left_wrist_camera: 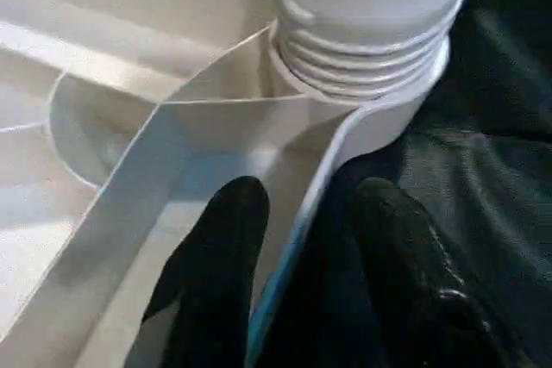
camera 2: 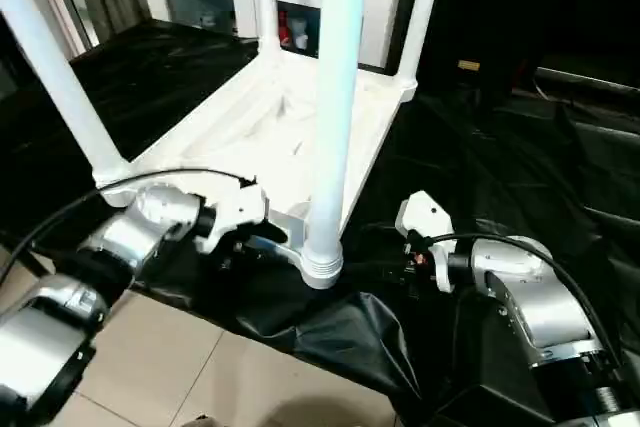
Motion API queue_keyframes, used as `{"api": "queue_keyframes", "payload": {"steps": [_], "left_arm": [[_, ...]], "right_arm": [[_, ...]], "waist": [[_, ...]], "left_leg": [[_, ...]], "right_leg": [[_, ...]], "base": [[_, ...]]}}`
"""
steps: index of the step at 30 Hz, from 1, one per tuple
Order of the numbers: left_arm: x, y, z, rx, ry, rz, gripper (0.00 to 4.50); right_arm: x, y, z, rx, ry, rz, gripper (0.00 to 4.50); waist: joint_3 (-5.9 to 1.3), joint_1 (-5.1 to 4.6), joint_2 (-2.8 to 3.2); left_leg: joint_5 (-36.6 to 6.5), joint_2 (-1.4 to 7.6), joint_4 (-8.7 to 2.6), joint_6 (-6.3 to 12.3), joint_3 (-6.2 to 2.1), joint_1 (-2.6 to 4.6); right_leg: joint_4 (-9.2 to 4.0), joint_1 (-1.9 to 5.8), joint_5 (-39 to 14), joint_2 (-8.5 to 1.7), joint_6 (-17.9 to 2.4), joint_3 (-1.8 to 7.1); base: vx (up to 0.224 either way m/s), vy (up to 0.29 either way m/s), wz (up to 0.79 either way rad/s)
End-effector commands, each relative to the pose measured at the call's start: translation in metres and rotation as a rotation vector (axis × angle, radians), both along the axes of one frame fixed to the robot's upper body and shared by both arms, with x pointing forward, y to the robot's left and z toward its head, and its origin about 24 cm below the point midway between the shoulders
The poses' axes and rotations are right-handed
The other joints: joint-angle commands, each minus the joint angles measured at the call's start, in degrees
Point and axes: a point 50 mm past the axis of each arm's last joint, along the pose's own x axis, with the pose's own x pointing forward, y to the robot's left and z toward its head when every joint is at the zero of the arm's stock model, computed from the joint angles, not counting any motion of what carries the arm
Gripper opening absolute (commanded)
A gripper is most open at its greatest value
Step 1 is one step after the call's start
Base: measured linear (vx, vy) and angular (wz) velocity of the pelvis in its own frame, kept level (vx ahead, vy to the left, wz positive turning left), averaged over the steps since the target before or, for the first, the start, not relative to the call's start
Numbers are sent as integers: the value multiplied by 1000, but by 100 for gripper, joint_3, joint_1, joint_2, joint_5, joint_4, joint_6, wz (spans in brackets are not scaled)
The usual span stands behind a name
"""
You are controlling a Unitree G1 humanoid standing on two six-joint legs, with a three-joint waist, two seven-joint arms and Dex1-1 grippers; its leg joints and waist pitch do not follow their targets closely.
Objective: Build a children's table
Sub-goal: Rotate table base
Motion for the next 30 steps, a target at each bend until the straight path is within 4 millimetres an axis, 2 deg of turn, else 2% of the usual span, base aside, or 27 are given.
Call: {"api": "queue_keyframes", "payload": {"steps": [1,3,8,9,12,14,16,20,21,22,25,26,28,30], "left_arm": [[-1,5,-5,58,27,-7,158],[0,6,-6,71,28,-5,135],[-2,13,-11,161,44,-24,95],[-2,14,-12,177,44,-20,86],[-1,17,-14,234,38,-22,75],[-1,16,-15,233,43,-13,62],[1,12,-12,187,82,32,55],[6,0,-4,37,154,173,44],[7,-2,-3,16,160,196,44],[9,-5,-1,-24,166,240,38],[13,-10,0,-80,164,337,31],[13,-12,-3,-83,151,373,27],[11,-12,-5,-74,129,373,21],[6,-13,-9,-67,90,336,7]], "right_arm": [[0,0,4,-13,-25,7,332],[-1,0,4,-13,-25,6,332],[-1,0,1,-32,-33,5,332],[-1,0,1,-31,-42,-3,332],[2,1,-1,-41,-76,-33,332],[3,1,-1,-38,-82,-40,332],[4,3,1,-18,-103,-64,332],[7,1,1,28,-110,-128,332],[7,1,1,31,-107,-140,332],[7,0,0,29,-108,-144,332],[6,-1,-2,10,-111,-147,332],[6,-2,-4,-2,-114,-151,332],[6,-2,-5,-3,-115,-151,332],[6,-1,-4,-6,-119,-156,332]], "waist": [[-411,29,2],[-413,20,-11],[-412,6,9],[-401,-6,-4],[-393,-13,8],[-394,-27,-6],[-387,-35,-25],[-396,-28,-3],[-402,-36,-8],[-404,-39,-43],[-413,-74,-41],[-413,-107,-98],[-414,-133,-89],[-407,-168,-131]], "left_leg": [[-1006,84,-354,358,-12,24],[-969,78,-352,376,-11,17],[-1008,90,-358,368,-18,23],[-1035,79,-361,371,-13,15],[-1088,81,-370,333,-15,29],[-1082,66,-371,330,-16,15],[-1111,60,-370,345,-4,31],[-1037,59,-365,359,-5,34],[-991,57,-358,368,-3,22],[-970,47,-355,378,-1,13],[-876,27,-335,480,-3,-10],[-818,25,-329,518,-1,-30],[-794,23,-326,575,-5,-33],[-797,26,-330,637,4,-34]], "right_leg": [[-443,380,-971,-405,-1220,236],[-443,389,-924,-399,-1227,232],[-450,385,-1005,-407,-1210,235],[-464,392,-1080,-408,-1198,228],[-492,376,-1339,-409,-1113,233],[-497,396,-1388,-408,-1080,225],[-513,380,-1508,-403,-1052,226],[-517,379,-1547,-413,-1102,225],[-488,389,-1364,-401,-1169,228],[-486,398,-1315,-397,-1175,224],[-488,416,-1218,-393,-1178,209],[-476,429,-1157,-384,-1173,203],[-493,428,-1223,-388,-1128,196],[-519,407,-1345,-373,-1055,191]], "base": [[0,0,0],[0,0,0],[0,0,0],[0,0,0],[0,0,0],[0,0,0],[0,0,0],[0,0,0],[0,0,0],[0,0,0],[0,0,0],[0,0,0],[0,0,0],[0,0,0]]}}
